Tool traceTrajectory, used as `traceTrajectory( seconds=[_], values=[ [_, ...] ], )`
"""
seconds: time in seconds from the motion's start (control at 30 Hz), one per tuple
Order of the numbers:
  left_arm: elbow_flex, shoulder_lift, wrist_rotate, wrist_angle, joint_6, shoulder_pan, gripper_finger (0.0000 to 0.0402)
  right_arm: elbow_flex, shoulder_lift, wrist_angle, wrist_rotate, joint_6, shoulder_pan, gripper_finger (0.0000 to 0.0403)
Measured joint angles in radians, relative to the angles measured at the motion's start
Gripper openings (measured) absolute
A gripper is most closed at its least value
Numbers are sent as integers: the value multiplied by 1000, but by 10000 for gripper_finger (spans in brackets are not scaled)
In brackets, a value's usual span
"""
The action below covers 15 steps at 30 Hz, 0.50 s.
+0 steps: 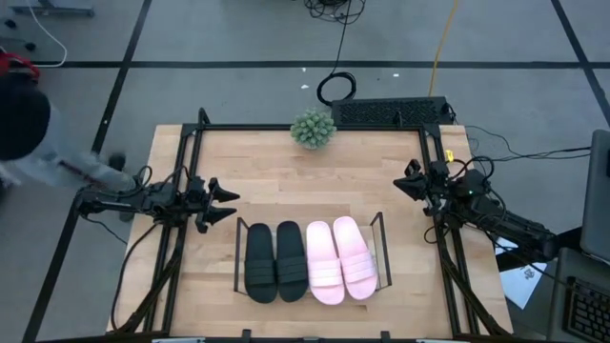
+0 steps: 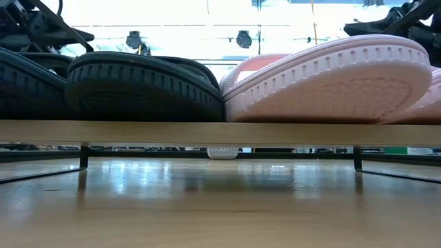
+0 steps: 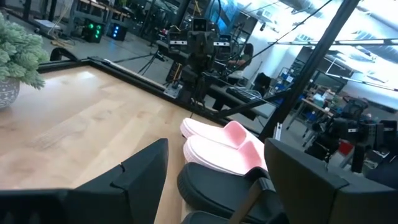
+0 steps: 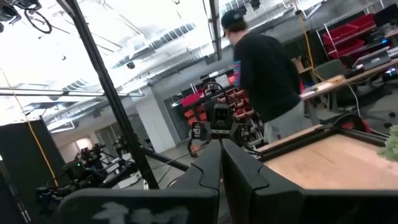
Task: Pick and place slides into the shelf
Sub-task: Return to Home Position
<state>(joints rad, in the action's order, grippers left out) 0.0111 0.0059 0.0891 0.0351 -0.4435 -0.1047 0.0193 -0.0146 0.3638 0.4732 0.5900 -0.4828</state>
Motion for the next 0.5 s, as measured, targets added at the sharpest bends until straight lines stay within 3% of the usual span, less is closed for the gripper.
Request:
traceTrajectory(
  seconds=[0.5],
  values=[
    [0, 0, -1, 0, -5, 0, 267, -1, 0, -2, 0, 0, 0, 4]
  ],
)
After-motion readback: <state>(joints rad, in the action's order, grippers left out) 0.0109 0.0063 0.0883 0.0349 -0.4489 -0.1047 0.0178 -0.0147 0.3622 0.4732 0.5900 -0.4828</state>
